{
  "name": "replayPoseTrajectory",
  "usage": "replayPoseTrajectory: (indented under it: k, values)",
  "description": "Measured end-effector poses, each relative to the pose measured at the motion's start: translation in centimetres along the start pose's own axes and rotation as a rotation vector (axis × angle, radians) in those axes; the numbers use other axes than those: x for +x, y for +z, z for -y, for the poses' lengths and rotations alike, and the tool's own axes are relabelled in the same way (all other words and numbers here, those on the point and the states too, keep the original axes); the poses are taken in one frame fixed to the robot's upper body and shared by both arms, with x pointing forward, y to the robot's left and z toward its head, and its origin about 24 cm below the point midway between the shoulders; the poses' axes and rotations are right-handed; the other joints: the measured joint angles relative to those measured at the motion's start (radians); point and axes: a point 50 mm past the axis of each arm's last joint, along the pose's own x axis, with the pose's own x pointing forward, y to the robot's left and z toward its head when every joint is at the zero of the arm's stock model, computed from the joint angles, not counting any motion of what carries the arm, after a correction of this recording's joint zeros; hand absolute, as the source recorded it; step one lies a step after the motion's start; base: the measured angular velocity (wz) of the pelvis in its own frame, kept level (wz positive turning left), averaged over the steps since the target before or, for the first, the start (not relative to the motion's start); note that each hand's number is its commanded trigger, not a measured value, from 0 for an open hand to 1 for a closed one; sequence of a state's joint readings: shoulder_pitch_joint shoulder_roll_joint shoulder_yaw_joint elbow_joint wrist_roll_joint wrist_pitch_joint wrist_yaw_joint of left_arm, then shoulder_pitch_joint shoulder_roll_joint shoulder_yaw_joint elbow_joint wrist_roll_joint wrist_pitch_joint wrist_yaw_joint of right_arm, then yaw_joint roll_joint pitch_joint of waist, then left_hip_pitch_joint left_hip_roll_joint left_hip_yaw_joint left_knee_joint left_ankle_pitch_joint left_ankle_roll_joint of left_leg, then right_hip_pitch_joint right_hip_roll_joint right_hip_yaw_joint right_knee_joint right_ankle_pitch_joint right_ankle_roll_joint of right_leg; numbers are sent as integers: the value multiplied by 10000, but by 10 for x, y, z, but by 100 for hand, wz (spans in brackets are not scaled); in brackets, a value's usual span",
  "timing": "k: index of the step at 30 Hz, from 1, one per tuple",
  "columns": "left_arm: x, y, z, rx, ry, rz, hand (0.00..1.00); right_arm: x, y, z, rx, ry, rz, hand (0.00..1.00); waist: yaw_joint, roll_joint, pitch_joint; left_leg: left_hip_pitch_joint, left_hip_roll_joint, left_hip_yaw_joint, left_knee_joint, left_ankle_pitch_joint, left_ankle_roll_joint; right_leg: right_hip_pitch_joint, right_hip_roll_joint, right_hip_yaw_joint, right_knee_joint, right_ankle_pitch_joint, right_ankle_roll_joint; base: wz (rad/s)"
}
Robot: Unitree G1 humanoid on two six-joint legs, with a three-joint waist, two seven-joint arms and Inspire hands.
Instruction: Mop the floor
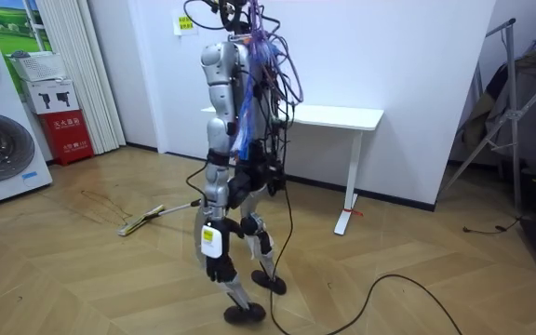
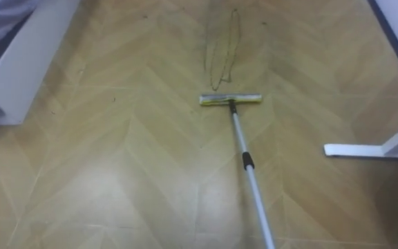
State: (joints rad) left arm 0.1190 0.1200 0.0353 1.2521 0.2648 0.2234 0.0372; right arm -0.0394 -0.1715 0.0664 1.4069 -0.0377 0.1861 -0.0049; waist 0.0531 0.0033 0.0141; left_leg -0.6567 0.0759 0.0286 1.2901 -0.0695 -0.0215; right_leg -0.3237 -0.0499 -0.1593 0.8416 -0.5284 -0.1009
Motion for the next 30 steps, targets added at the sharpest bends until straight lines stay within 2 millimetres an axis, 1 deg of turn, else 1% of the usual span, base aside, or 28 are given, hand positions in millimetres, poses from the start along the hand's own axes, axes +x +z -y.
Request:
replayPoseTrajectory:
  k: [1,2,3,4,6,7,8,9,10,11,12,13,14,15,16,18,19,20,21,22,23,24,25,26,27,28,29,30]
  values:
    - [0,2,-2,64,26,78,0,-1,9,6,178,-124,138,100,173,-52,50,-532,-15,177,250,-135,100,-156,-132,112,409,-197,24,-15]
    - [0,3,-6,-69,70,130,0,-3,21,10,387,-153,310,100,339,-109,119,-808,-5,504,-185,-456,169,-285,-251,206,709,-402,93,-8]
    - [0,5,-8,-129,85,187,0,-4,30,13,595,-182,453,100,413,-81,134,-821,-48,589,-1321,-787,127,-296,-301,191,809,-573,245,0]
    - [0,5,-8,-163,87,196,0,-5,35,13,721,-160,576,100,417,-39,147,-743,-53,596,-2049,-942,149,-307,-318,147,811,-669,358,14]
    - [0,3,-8,104,32,110,0,-7,44,14,1036,-176,797,100,354,-31,158,-367,-158,636,-4429,-1176,160,-354,-489,114,777,-843,524,20]
    - [0,5,-8,121,-24,138,0,-6,42,15,1188,-162,772,100,341,-76,155,-369,-246,713,-4651,-1413,461,-356,-589,136,773,-902,618,26]
    - [0,9,-8,172,-93,235,0,-5,35,15,1541,-110,621,100,283,-119,85,-382,-528,872,-4753,-1581,701,-386,-877,172,671,-846,916,34]
    - [-1,13,-6,182,-159,333,0,-4,27,18,1808,-119,427,100,183,-89,68,-416,-839,915,-4808,-1819,1005,-475,-1131,197,685,-780,1090,35]
    - [-1,13,-4,173,-185,326,0,-3,22,20,1919,-164,281,100,156,-54,70,-438,-985,953,-4773,-1939,1110,-633,-1243,237,1033,-671,1133,33]
    - [-1,19,-4,150,-195,454,0,-3,7,27,2071,-304,-147,100,132,67,55,-441,-1274,1038,-4680,-2161,1238,-1222,-1435,609,2085,-84,1211,30]
    - [-1,23,-4,144,-154,589,0,-2,-14,32,2110,-480,-694,100,99,256,-65,-389,-1497,1053,-4647,-2391,1486,-1786,-1476,1104,3094,751,1228,28]
    - [-2,26,-5,138,-84,723,0,-1,-23,33,2125,-528,-947,100,68,363,-95,-343,-1604,1011,-4648,-2509,1560,-2041,-1465,1253,3458,1038,1248,18]
    - [-2,30,-9,93,108,915,0,-1,-37,32,2197,-547,-1304,100,41,537,-103,-277,-1634,1005,-4642,-2718,1659,-2688,-1342,1414,3860,1150,1262,4]
    - [-3,36,-12,95,296,1142,0,-1,-47,28,2288,-505,-1603,100,-36,681,-97,-225,-1631,999,-4672,-2841,1726,-3423,-1173,1429,3891,1101,1266,0]
    - [-3,38,-12,93,355,1217,0,-1,-50,26,2329,-457,-1721,100,-71,741,-73,-180,-1633,993,-4704,-2900,1752,-3735,-1117,1388,3705,1082,1254,0]
    - [-4,38,-11,-103,375,1251,0,-1,-53,16,2325,-264,-1921,100,-245,838,-94,-32,-1632,973,-4873,-3132,1715,-4666,-839,1251,1913,1143,1225,-9]
    - [-4,38,-10,-85,345,1263,0,-1,-52,15,2324,-230,-1941,100,-253,821,-83,24,-1634,971,-4910,-3196,1706,-4779,-787,1234,1297,1211,1196,-17]
    - [-4,38,-6,-124,225,1262,0,-1,-50,14,2298,-232,-1997,100,-219,792,-70,127,-1639,934,-4893,-3371,1635,-4894,-610,1232,337,1565,1111,0]
    - [-4,37,-4,-268,117,1235,0,-1,-45,15,2293,-315,-1953,100,-220,702,-7,225,-1644,775,-4749,-3576,1533,-4886,-482,1186,183,1921,970,7]
    - [-4,37,-4,-358,94,1230,0,-1,-43,16,2304,-368,-1935,100,-202,727,-26,258,-1639,687,-4618,-3666,1454,-4766,-440,1143,179,2075,874,20]
    - [-4,37,-4,-484,82,1211,0,-1,-33,19,2334,-512,-1842,100,-129,682,9,235,-1558,579,-4222,-3797,1279,-4625,-431,1005,342,2017,689,14]
    - [-4,37,-5,-521,95,1203,0,-2,-26,22,2342,-596,-1733,100,-73,672,15,199,-1516,550,-3991,-3804,1264,-4575,-402,980,443,1920,649,0]
    - [-4,37,-6,-560,117,1201,0,-4,-7,31,2375,-771,-1413,100,119,610,55,91,-1365,552,-3436,-3817,1202,-4499,-319,910,606,1752,593,-5]
    - [-3,36,-8,-557,167,1187,0,-7,17,43,2336,-1037,-881,100,247,421,151,-84,-1275,537,-2859,-3781,1131,-4475,-297,873,871,1480,524,0]
    - [-3,37,-11,-461,264,1192,0,-13,43,58,2382,-1368,-225,100,331,383,152,-318,-1189,534,-2264,-3674,939,-4477,-265,833,1104,1171,423,9]
    - [-3,37,-13,-394,327,1199,0,-17,58,64,2474,-1487,154,100,379,339,171,-435,-1158,512,-1976,-3579,774,-4474,-249,834,1205,1070,391,10]
    - [-3,35,-17,-422,421,1150,0,-26,85,75,2575,-1698,898,100,506,111,225,-793,-1027,509,-1322,-3278,409,-4470,-137,894,1353,900,390,0]
    - [-3,35,-20,-413,495,1133,0,-34,105,83,2706,-1778,1625,100,726,-33,207,-1135,-918,461,-983,-3123,285,-4423,14,960,1350,822,359,-4]
